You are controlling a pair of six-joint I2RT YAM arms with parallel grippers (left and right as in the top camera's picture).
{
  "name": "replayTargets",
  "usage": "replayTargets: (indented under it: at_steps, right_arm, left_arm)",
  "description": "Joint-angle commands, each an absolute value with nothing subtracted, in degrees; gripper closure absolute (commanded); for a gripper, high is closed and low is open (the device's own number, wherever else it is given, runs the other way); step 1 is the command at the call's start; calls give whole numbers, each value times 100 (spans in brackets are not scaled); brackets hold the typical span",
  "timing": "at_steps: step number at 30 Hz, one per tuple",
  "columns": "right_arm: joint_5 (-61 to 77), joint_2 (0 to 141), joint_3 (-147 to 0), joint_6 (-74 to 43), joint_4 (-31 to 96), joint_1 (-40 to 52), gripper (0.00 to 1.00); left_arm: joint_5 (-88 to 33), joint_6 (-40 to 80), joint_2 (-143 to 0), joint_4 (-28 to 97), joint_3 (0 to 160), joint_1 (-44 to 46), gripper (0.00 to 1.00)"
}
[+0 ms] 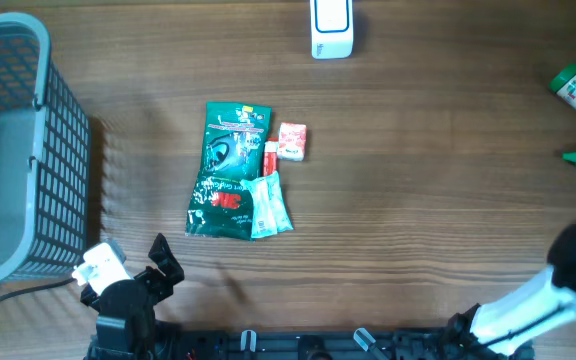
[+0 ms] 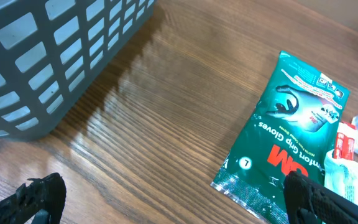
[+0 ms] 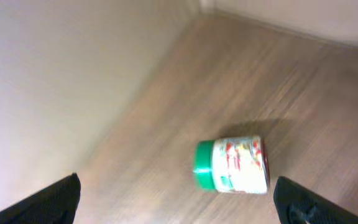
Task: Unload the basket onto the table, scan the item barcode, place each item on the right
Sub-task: 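Place the Knorr jar at the top right table corner and release, then reach the right gripper to the red-and-white Kleenex tissue pack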
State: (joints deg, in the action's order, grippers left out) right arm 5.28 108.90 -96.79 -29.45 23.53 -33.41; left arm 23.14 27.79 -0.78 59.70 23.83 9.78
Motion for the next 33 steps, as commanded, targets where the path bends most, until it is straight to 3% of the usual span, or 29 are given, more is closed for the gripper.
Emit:
replayTargets:
  at_steps: [1, 6, 12, 15, 17, 23, 27, 33]
  right_arm:
    - [377, 9765, -9703, -4154, 3127, -3328, 0]
    - [2084, 9336, -9701, -4211, 4139, -3006, 0]
    - [3096, 9559, -9699, -3494, 5168, -1468, 2]
    - [3076, 9828, -9699, -2290, 5419, -172, 4]
    - [2764, 10066, -9697, -1647, 5476, 635, 11]
    - [661, 11216, -9697, -2318, 5194, 2554, 16]
    - [541, 11922, -9697, -2416, 4633, 3168, 25]
    - [272, 12442, -9697, -2711, 3701, 3454, 26]
  left_arm:
    - [2388, 2838, -38, 5953, 2357, 947, 0]
    - [2388, 2836, -38, 5953, 2357, 947, 0]
    - [2386, 2836, -38, 5953, 2357, 947, 0]
    - [2386, 2838, -38, 5953, 2357, 947, 0]
    - [2388, 2836, -38, 5953, 2357, 947, 0]
    - [2386, 2836, -38, 5953, 2357, 947, 0]
    - [2388, 2836, -38, 5953, 2357, 947, 0]
    - [2388, 2836, -38, 5953, 2357, 947, 0]
